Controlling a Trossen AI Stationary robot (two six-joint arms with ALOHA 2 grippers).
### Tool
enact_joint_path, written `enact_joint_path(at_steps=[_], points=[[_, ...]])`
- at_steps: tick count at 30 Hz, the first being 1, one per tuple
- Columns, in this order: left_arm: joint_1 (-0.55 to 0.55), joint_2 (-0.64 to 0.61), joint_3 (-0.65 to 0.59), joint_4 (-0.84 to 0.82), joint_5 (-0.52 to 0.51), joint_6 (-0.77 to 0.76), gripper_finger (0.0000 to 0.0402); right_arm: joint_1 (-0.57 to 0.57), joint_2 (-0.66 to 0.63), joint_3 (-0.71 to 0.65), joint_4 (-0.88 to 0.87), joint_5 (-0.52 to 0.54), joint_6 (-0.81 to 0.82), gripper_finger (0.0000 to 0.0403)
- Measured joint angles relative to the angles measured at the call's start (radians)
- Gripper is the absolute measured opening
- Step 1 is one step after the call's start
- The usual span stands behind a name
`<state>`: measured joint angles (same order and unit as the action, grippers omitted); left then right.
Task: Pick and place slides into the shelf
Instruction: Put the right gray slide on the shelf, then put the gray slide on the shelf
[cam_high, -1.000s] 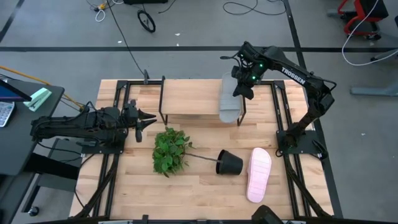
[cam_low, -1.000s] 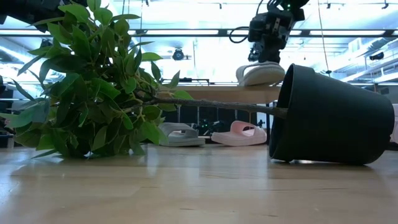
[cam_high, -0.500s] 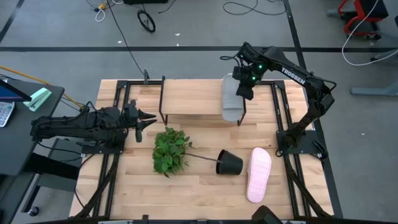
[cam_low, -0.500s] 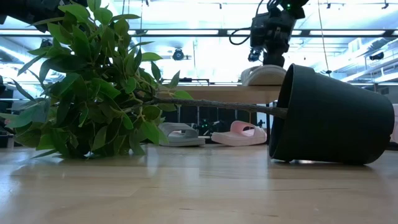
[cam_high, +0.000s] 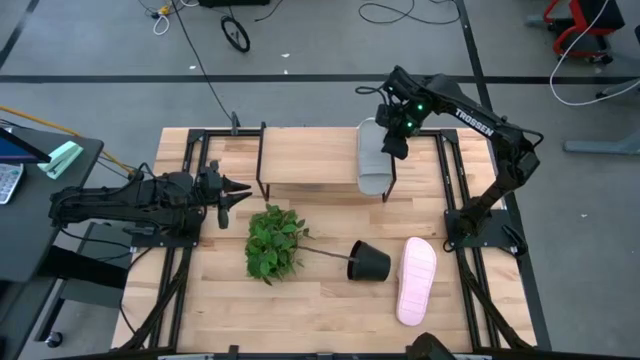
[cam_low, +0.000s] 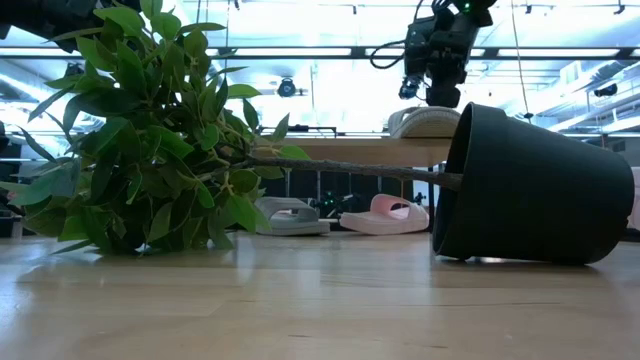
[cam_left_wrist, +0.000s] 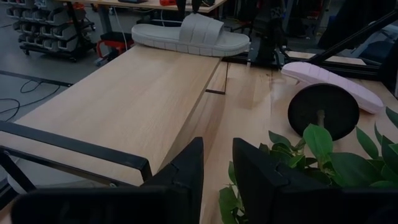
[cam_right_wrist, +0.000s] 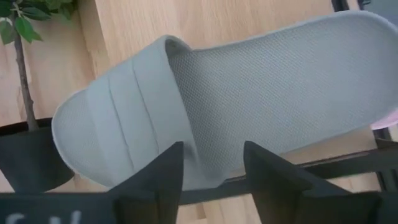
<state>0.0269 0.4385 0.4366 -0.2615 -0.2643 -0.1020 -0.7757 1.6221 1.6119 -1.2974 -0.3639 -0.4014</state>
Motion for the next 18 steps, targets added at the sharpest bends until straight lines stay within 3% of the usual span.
enact_joint_path(at_steps=[13,18], points=[[0.002,0.0,0.0,0.005,-0.007,0.036,0.0094,0.02,-0.107,0.01,0.038,-0.001,0.042,0.0231],[0.038,0.0,0.0,0.058,-0.104,0.068,0.0092,0.088,-0.165,0.012,0.042,-0.003,0.062,0.0233]])
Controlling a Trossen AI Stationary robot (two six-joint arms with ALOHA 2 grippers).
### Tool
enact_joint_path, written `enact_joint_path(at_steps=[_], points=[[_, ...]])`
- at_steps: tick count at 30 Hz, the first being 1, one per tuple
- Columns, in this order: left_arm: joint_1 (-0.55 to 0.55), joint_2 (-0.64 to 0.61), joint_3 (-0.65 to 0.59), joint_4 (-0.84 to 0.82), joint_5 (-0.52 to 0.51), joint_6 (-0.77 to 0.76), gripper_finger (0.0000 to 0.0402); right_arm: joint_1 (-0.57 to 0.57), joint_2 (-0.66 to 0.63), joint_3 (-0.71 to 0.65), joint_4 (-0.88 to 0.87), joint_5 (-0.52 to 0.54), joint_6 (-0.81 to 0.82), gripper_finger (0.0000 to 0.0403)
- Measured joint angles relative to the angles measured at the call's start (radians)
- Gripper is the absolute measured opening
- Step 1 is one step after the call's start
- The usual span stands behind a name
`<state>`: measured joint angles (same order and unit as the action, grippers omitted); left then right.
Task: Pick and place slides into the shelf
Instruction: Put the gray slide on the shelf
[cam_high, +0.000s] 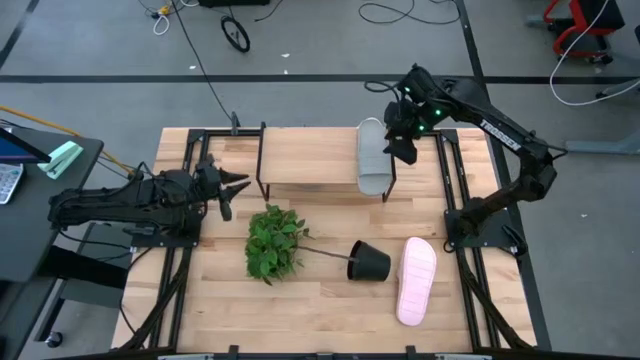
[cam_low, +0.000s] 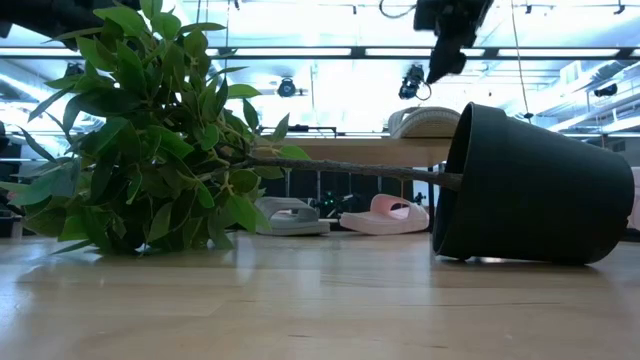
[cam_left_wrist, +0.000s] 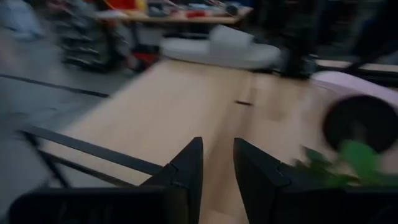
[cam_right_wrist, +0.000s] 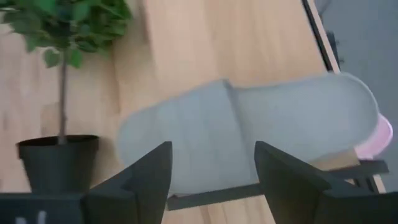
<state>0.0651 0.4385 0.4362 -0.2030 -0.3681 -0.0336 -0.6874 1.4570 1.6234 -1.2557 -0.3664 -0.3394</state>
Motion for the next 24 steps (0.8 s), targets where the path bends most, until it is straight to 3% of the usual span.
enact_joint_path(at_steps=[4,8,11,24], points=[[0.074,0.009,0.03,0.068,-0.03,0.074,0.0084,0.063,-0.046,0.0,0.013,0.0,0.031,0.023],[0.162,0.047,0.142,0.082,-0.028,0.097,0.0078,0.125,-0.085,0.001,0.032,-0.001,0.052,0.0229],[0.225,0.107,0.235,0.066,0.026,0.099,0.0079,0.168,-0.105,0.001,0.042,-0.002,0.075,0.0229],[0.618,0.67,0.852,-0.31,0.272,0.159,0.0066,0.268,-0.129,0.001,0.038,0.0,0.096,0.0229]])
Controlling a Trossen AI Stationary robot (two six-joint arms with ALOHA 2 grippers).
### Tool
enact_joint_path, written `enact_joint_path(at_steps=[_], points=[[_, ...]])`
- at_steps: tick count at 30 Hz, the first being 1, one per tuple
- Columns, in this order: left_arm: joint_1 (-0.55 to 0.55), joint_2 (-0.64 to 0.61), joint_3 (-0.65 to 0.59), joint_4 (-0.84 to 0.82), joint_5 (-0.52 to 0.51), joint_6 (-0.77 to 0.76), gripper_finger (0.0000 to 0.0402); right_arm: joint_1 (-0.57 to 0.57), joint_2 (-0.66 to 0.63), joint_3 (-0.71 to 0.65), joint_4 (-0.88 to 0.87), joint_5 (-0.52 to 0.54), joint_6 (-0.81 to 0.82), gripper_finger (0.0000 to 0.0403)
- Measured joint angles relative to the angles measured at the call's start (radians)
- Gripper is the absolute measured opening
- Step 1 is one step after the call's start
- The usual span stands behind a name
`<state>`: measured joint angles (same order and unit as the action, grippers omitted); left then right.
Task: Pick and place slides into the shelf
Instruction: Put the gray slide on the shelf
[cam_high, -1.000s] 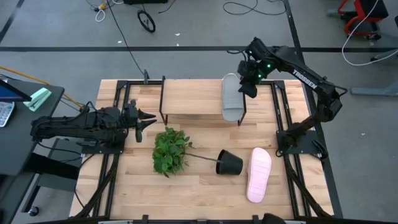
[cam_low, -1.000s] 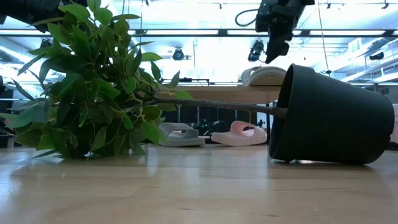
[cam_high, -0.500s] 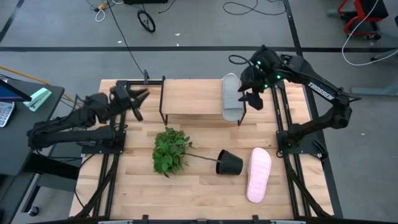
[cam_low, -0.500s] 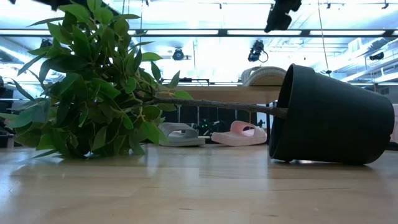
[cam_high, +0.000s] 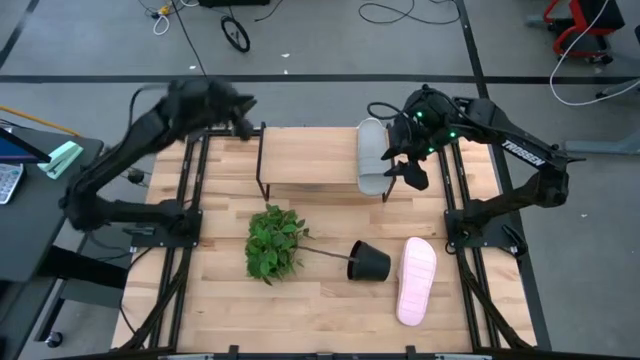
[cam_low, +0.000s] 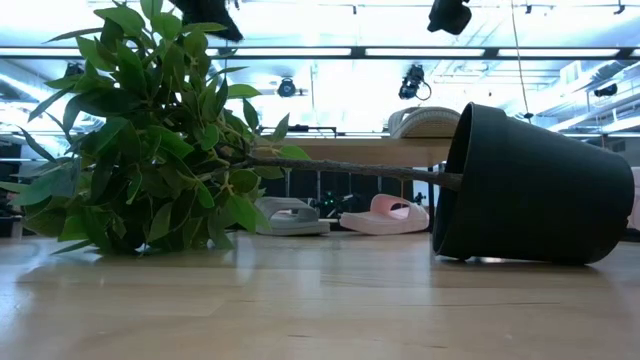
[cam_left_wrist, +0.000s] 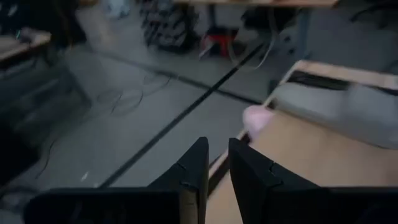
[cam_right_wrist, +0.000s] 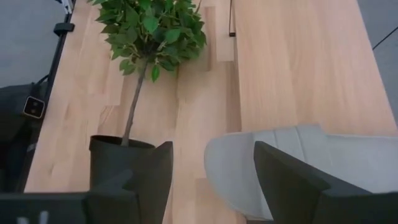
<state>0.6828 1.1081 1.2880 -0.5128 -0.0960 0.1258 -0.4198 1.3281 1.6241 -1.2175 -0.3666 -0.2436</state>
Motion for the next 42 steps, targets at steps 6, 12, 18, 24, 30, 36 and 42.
enact_joint_path(at_steps=[6,12,18,24,30,36,42], points=[[0.219,0.257,0.169,-0.126,0.237,0.003,0.0053,0.0,0.0,0.0,0.001,0.005,-0.016,0.0229],[0.346,0.465,0.301,-0.158,0.261,0.052,0.0042,0.0,0.018,0.0,0.055,0.081,-0.019,0.0229],[0.4,0.638,0.446,-0.211,0.271,0.076,0.0043,0.046,0.076,-0.007,0.082,0.1,-0.027,0.0229],[0.405,0.753,0.528,-0.277,0.312,0.148,0.005,0.193,0.114,-0.043,0.122,0.224,-0.043,0.0229],[0.414,0.808,0.53,-0.292,0.321,0.185,0.0051,0.305,0.109,-0.107,0.244,0.274,0.015,0.0229],[0.421,0.829,0.53,-0.309,0.333,0.206,0.005,0.377,0.108,-0.164,0.331,0.312,0.065,0.0229],[0.426,0.83,0.53,-0.319,0.362,0.222,0.0054,0.422,0.108,-0.169,0.333,0.368,0.111,0.0229]])
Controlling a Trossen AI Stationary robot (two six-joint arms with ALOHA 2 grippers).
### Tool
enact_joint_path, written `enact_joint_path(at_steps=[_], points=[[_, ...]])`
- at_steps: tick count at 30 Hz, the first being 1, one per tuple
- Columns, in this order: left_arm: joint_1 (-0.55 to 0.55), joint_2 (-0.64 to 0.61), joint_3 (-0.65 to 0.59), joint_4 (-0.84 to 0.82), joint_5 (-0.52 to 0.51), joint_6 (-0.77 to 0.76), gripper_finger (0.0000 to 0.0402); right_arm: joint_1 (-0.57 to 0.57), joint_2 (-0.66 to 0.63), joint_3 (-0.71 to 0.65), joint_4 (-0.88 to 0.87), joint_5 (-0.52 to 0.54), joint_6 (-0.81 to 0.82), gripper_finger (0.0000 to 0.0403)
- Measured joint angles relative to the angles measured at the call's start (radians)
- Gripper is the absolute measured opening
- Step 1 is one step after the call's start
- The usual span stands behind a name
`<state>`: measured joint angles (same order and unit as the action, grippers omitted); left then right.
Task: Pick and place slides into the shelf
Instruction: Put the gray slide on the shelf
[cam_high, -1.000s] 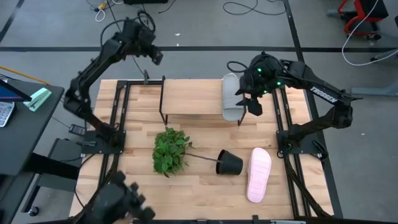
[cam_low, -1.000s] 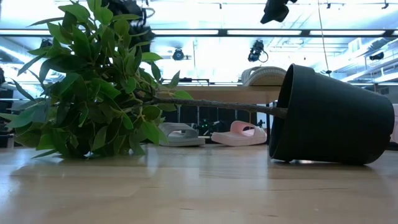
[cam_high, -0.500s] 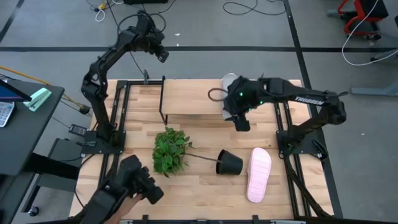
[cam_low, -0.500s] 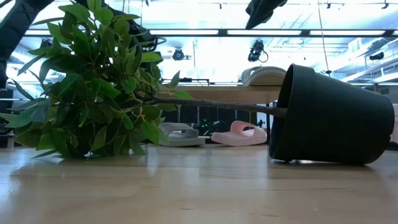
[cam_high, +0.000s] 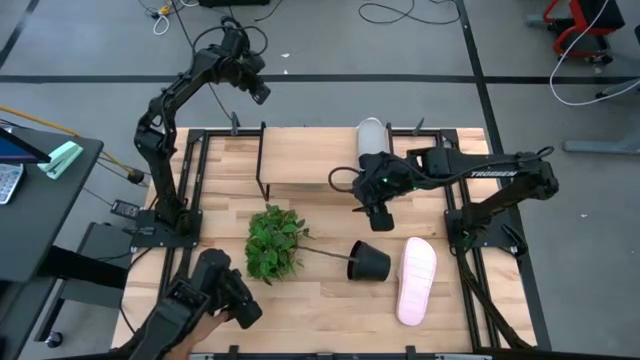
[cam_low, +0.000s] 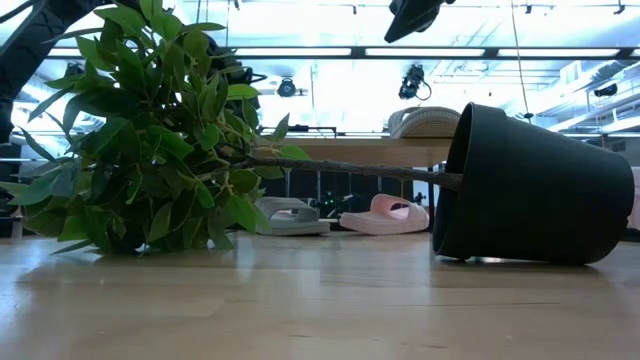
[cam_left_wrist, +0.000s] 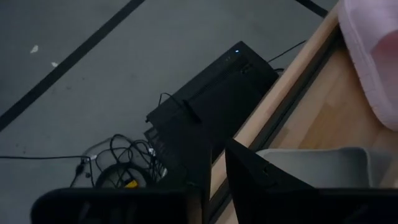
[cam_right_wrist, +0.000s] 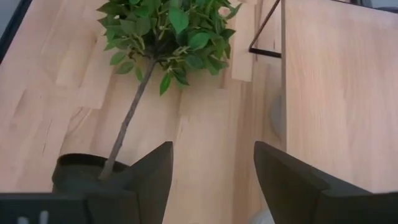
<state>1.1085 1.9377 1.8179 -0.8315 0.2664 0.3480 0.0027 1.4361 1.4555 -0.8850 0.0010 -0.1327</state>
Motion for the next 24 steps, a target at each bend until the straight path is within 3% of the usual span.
enact_joint_path(at_steps=[9,18,24], points=[[0.019,0.033,0.0,-0.023,0.055,0.012,0.0053,-0.017,0.002,0.0,0.037,0.09,-0.077,0.0229],[0.041,0.112,0.0,-0.034,0.081,0.074,0.0052,-0.208,0.002,0.021,0.071,0.062,-0.104,0.0229],[0.045,0.131,0.0,-0.034,0.098,0.084,0.0052,-0.481,0.016,0.111,0.195,-0.219,-0.122,0.0229]])
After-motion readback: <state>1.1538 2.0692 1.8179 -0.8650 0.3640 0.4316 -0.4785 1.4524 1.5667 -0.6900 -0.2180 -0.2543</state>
